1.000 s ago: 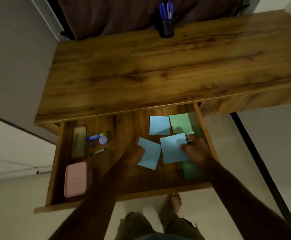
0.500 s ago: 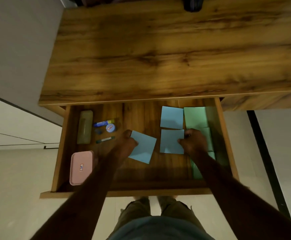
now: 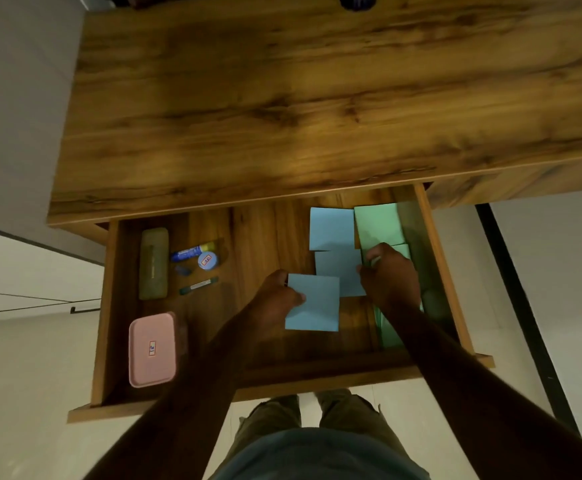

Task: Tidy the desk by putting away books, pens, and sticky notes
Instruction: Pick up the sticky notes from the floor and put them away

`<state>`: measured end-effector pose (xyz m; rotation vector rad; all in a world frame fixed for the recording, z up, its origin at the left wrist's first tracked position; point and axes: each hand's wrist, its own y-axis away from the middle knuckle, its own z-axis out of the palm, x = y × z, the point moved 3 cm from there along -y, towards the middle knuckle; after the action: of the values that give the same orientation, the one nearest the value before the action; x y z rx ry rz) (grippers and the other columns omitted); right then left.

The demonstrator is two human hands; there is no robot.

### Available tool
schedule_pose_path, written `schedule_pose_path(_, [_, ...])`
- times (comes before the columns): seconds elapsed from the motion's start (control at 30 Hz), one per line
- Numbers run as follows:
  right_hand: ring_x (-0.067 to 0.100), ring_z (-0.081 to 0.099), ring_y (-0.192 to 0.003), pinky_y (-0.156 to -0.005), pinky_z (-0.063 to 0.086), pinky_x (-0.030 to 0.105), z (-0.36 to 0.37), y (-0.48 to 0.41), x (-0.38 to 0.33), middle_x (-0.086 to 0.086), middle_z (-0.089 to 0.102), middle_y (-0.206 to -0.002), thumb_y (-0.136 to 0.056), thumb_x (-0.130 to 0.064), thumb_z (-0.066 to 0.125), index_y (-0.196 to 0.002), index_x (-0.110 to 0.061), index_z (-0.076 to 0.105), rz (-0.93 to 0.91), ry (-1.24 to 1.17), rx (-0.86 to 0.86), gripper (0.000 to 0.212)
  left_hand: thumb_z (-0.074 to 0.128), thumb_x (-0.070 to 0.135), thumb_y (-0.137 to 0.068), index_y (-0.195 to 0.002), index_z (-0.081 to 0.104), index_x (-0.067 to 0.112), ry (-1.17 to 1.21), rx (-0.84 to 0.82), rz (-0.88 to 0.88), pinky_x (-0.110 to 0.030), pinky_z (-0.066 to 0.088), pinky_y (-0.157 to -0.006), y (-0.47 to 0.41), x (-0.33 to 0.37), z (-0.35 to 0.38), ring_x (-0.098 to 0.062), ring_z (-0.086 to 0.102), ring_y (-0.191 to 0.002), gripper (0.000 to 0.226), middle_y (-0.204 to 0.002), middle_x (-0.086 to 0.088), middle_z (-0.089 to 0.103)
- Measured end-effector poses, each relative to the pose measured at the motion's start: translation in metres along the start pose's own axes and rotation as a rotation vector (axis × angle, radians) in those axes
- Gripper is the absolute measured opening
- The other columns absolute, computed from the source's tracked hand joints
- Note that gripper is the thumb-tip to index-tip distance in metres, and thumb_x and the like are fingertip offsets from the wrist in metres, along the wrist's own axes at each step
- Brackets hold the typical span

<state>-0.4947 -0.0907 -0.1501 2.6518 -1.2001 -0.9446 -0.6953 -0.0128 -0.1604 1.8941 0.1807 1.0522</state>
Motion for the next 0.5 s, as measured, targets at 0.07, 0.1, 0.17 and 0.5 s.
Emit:
schedule_pose_path(0.07, [0.014,0.061,-0.082,-0.065,0.045,0.026,0.000,-0.001,0.004,-0.005,0.065,-0.092,-0.091,-0.029,0.068,-0.093,-0.026,0.062,-0.037,-0.042,-0.063,0.007,0.068,0.006,-0.088,-0.124,0.053,0.011,0.015,-0.036,-0.015,-0.044,0.057,-0.089,0.000,-0.005,0.012,-0.029,0.063,-0.106,0.039,-0.119,-0.011,0.063])
schedule_pose_path(0.1, [0.015,0.063,-0.086,-0.069,0.050,0.029,0.001,-0.001,0.005,-0.005,0.066,-0.094,-0.092,-0.030,0.066,-0.094,-0.026,0.064,-0.072,-0.056,-0.109,0.005,0.069,0.007,-0.088,-0.122,0.053,0.013,0.038,-0.050,-0.023,-0.046,0.057,-0.089,0.000,-0.008,0.018,-0.029,0.063,-0.106,0.038,-0.119,-0.011,0.063])
schedule_pose_path(0.17, [0.016,0.064,-0.092,-0.079,0.057,0.034,0.001,0.002,0.007,-0.004,0.067,-0.100,-0.095,-0.033,0.063,-0.098,-0.023,0.067,-0.140,-0.090,-0.232,0.011,0.068,0.006,-0.089,-0.118,0.054,0.016,0.109,-0.072,-0.046,-0.046,0.058,-0.089,0.001,-0.011,0.028,-0.027,0.063,-0.106,0.035,-0.118,-0.009,0.062])
schedule_pose_path(0.5, [0.019,0.068,-0.090,-0.079,0.061,0.038,-0.004,0.011,0.038,-0.002,0.070,-0.097,-0.082,-0.007,0.075,-0.088,-0.026,0.066,-0.105,-0.035,-0.379,0.022,0.069,0.008,-0.089,-0.127,0.052,0.013,-0.029,-0.088,0.053,-0.044,0.058,-0.088,0.005,-0.013,0.059,-0.025,0.061,-0.109,0.042,-0.121,-0.010,0.062])
